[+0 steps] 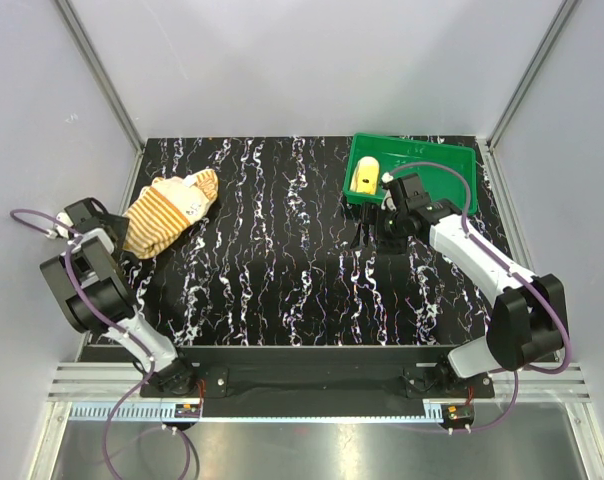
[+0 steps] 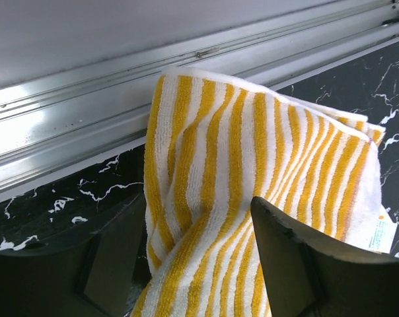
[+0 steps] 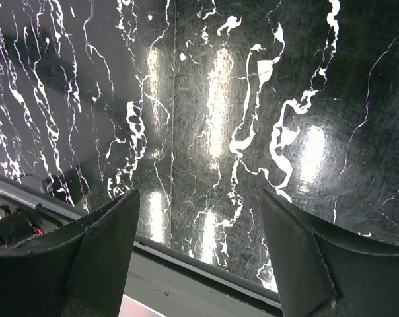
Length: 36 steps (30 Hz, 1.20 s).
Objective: Roll the towels
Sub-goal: Grab a towel with the left arm, then move the towel to the center of the board
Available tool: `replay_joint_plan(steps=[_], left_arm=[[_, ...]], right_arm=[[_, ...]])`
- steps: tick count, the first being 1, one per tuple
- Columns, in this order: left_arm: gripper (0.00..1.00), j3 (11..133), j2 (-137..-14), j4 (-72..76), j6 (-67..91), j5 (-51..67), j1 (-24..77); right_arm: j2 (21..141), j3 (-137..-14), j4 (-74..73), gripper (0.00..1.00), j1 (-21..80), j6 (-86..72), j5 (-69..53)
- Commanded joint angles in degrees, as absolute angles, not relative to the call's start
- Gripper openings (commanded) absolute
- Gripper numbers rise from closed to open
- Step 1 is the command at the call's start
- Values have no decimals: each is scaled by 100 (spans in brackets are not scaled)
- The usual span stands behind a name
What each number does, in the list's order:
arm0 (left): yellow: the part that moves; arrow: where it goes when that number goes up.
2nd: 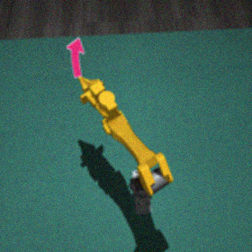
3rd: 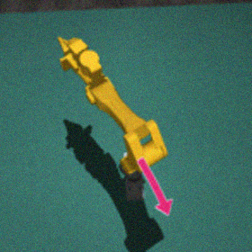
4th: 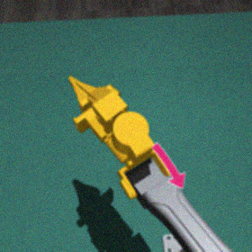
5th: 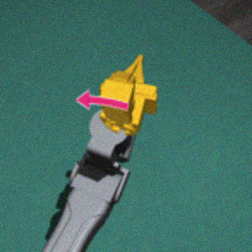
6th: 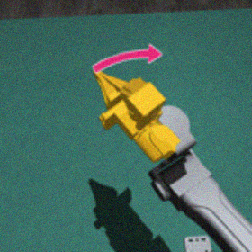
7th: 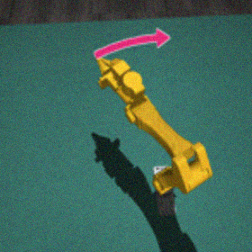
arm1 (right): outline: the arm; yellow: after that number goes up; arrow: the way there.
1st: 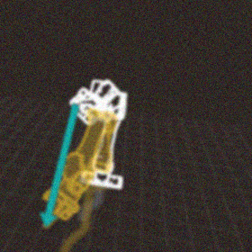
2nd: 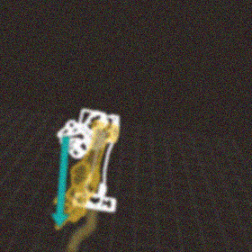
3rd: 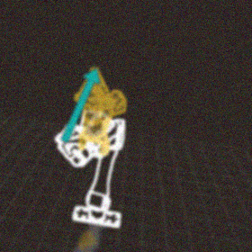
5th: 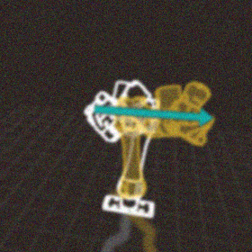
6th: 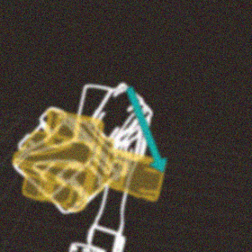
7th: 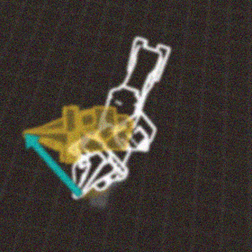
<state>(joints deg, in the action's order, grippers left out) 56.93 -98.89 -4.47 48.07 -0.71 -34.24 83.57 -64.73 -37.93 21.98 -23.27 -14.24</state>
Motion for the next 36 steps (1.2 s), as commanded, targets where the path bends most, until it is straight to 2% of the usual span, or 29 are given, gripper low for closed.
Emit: replay_joint_plan(steps=[1, 2, 5, 7, 9, 10, 13, 17, 20, 22, 26, 27, 29, 30, 31, 33, 34, 36], left_arm=[[68, 6029, -10212, -404, 4746, 395, -3498], [66, 6116, -10335, -413, 4711, 448, -3498], [45, 6153, -10450, -343, 4658, 650, -3454], [24, 6091, -10407, -238, 4632, 624, -3393], [11, 6021, -10310, -185, 4588, 598, -3332], [0, 6029, -10283, -202, 4570, 563, -3305], [0, 6117, -10038, -430, 4456, 414, -3139], [0, 6502, -8995, -974, 3896, -287, -2551], [0, 6959, -8099, -1633, 3186, -1351, -1532], [0, 7153, -7466, -1924, 2771, -2422, -365], [12, 6935, -6742, -2240, 2057, -3838, 1797], [24, 6839, -6663, -2372, 2074, -4215, 2576], [44, 6549, -6592, -2661, 2484, -4577, 3284], [47, 6452, -6609, -3072, 2679, -4805, 3896], [56, 6242, -6627, -3268, 2916, -4947, 4181], [64, 6030, -6627, -3699, 3620, -5027, 4839], [73, 5890, -6636, -3805, 3786, -5045, 4982], [77, 5819, -6618, -4086, 4209, -4923, 5141]], right_arm=[[8393, -6442, -3674, 79, 2180, -2259, -1485], [8411, -6442, -3683, 80, 2180, -2259, -1477], [8420, -6442, -3683, 79, 2180, -2259, -1485], [8394, -6442, -3683, 79, 2171, -2250, -1450], [8376, -6434, -3700, 80, 2188, -2241, -1433], [8350, -6425, -3718, 79, 2180, -2233, -1415], [8288, -6442, -3779, 79, 2180, -2224, -1380], [8104, -6486, -3928, 79, 2180, -2189, -1196], [7884, -6548, -4130, 80, 2171, -2145, -792], [7700, -6565, -4262, 80, 2171, -2241, -494], [7375, -6513, -4543, 84, 2171, -2601, 17], [7261, -6487, -4605, 86, 2171, -2741, 200], [7146, -6408, -4737, 88, 2171, -2847, 369], [7085, -6381, -4772, 88, 2171, -2891, 421], [6971, -6329, -4842, 89, 2171, -2953, 500], [6804, -6284, -4930, 90, 2171, -3058, 632], [6759, -6258, -5000, 92, 2171, -3093, 789], [6663, -6240, -5045, 95, 2171, -3137, 905]])
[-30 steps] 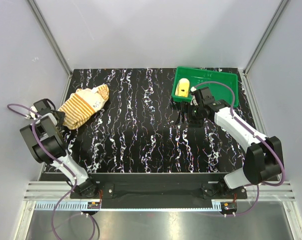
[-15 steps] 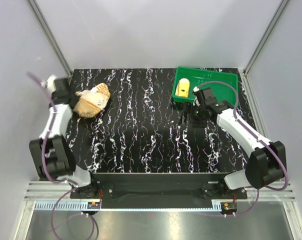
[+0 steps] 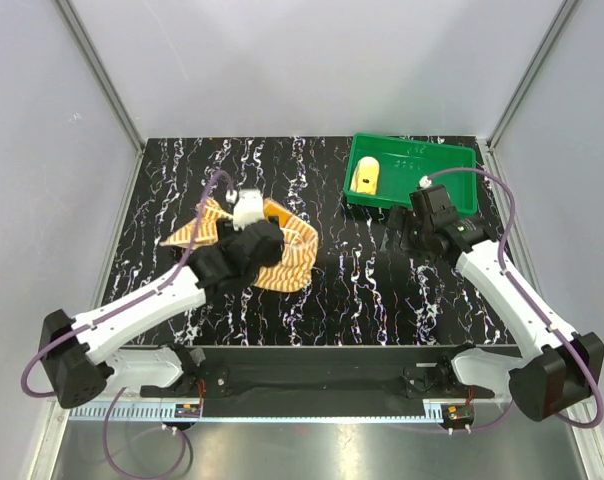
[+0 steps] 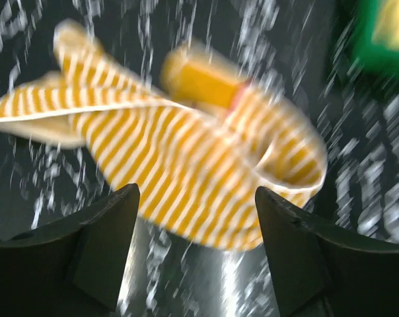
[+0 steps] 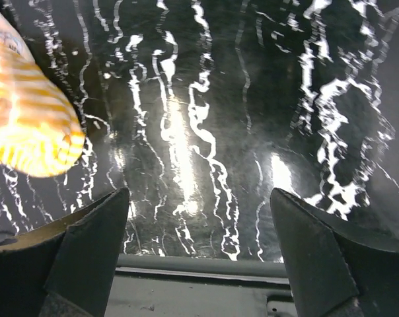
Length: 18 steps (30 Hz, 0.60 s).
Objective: Roll the towels
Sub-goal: Move the towel to the center of the board, then flatten the towel
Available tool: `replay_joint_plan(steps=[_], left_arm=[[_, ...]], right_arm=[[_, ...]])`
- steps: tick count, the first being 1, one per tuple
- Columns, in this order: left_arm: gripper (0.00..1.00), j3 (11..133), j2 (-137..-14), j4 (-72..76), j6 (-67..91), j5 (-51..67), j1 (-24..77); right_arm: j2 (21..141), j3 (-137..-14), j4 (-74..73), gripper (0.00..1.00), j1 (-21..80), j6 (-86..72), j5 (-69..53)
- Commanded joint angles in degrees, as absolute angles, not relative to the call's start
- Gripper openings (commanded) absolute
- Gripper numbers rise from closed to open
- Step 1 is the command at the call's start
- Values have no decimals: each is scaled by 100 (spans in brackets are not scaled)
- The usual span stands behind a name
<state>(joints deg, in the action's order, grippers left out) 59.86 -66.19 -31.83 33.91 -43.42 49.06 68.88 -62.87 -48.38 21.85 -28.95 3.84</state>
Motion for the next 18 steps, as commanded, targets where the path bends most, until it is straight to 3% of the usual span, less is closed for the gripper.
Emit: replay_joint_plan(steps=[1, 5, 8, 11, 18], left_arm=[[81, 5792, -6566, -4130, 4245, -4904, 5150], [99, 5774, -6285, -4158, 4149, -5167, 5107], [99, 5766, -6170, -3938, 3868, -4696, 4371], [99, 5599, -6135, -3649, 3744, -3457, 3027], [99, 5247, -6573, -3445, 3972, -1551, 953]], right_arm=[[6645, -6258, -5062, 95, 2162, -3138, 897], [6671, -6267, -4817, 95, 2162, -3138, 362], [6899, -6284, -4264, 95, 2162, -3050, -604], [7521, -6687, -3807, 94, 2171, -2962, -1396], [10076, -9004, -3770, 83, 2197, -2602, -2092]])
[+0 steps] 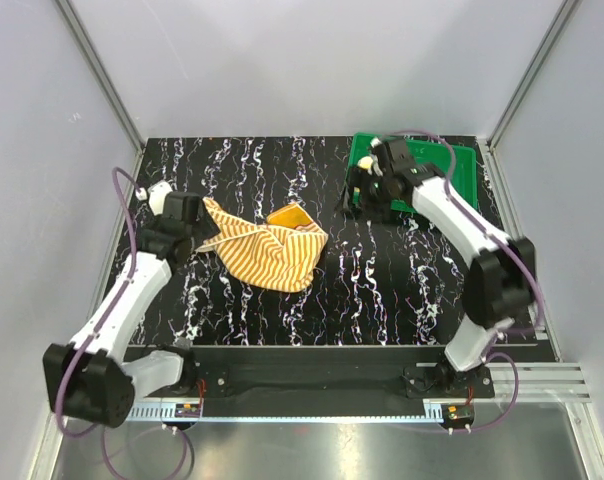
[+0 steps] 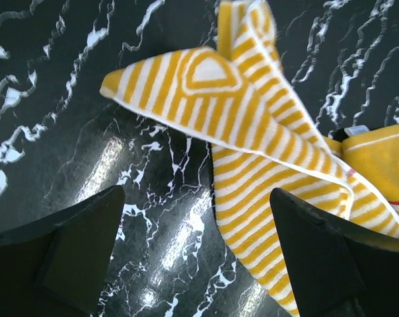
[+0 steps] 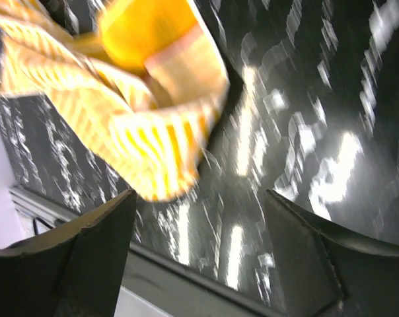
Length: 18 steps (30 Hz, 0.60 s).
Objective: Roll the towels
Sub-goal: Flatten the towel
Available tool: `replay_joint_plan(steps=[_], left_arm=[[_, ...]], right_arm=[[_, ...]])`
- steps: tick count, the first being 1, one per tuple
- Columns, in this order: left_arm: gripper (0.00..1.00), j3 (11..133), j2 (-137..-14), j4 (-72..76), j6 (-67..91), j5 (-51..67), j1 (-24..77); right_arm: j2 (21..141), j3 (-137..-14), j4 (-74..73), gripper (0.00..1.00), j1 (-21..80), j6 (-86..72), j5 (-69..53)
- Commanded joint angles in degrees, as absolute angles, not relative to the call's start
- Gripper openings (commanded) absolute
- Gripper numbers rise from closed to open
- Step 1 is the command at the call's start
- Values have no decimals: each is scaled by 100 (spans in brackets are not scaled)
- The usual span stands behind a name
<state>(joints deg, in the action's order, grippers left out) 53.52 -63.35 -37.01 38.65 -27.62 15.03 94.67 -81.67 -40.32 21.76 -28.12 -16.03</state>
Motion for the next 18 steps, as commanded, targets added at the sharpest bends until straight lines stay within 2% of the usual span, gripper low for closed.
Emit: replay_joint_plan(steps=[1, 3, 5, 12, 18], left_arm=[[99, 5125, -6766, -3419, 4051, -1277, 723], [98, 4932, -6943, -3200, 4131, -541, 144], [97, 4668, -7119, -2981, 4244, -308, -139], [96, 4185, -7716, -2278, 4684, 403, -1202], [95, 3797, -7796, -1258, 5124, 536, -1450]], right_arm=[[10307, -9235, -3910, 80, 2206, -2619, -2040], [10825, -9770, -4060, 77, 2215, -2628, -2048], [10968, -9914, -4140, 75, 2259, -2654, -2057], [10583, -9073, -3789, 76, 2364, -2689, -2039], [10222, -8351, -3516, 76, 2382, -2733, -2074]])
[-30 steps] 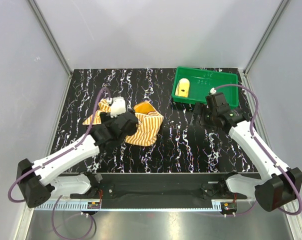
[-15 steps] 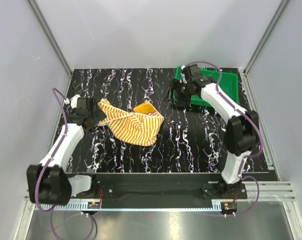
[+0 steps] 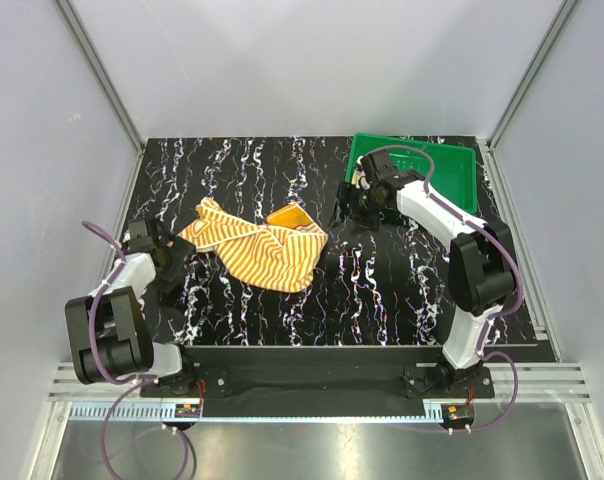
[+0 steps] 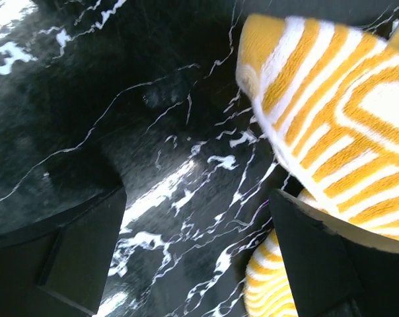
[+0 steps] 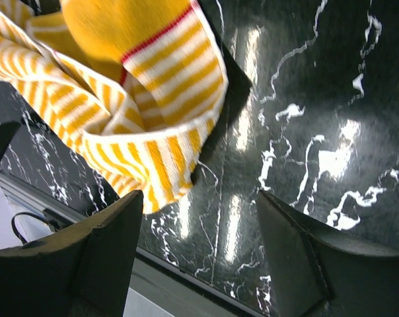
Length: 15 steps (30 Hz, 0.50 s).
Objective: Roll the towels
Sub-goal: Flatten the towel
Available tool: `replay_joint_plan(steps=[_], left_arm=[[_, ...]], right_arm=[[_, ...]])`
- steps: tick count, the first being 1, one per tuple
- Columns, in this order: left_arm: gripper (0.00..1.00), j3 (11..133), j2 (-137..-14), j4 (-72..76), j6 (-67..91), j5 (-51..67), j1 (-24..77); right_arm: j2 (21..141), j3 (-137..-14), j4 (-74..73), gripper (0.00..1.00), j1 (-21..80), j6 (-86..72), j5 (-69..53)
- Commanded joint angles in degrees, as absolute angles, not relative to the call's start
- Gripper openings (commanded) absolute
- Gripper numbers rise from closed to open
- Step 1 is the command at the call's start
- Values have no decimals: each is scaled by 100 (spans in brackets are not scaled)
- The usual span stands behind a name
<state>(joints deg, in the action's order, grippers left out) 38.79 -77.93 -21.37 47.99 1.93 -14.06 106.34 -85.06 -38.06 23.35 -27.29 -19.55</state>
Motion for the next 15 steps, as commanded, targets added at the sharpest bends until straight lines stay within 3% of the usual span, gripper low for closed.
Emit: replay_joint_plan(steps=[1, 11, 15], left_arm=[[95, 3788, -7787, -1187, 5168, 493, -1450], [90, 3586, -7155, -738, 5379, -245, -1494], [83, 3761, -7215, -888, 5344, -667, -1512]], right_arm=[[10222, -8306, -3498, 76, 2373, -2725, -2083], [10301, -8121, -3305, 77, 2382, -2698, -2127], [10581, -8270, -3217, 76, 2373, -2698, -2180]])
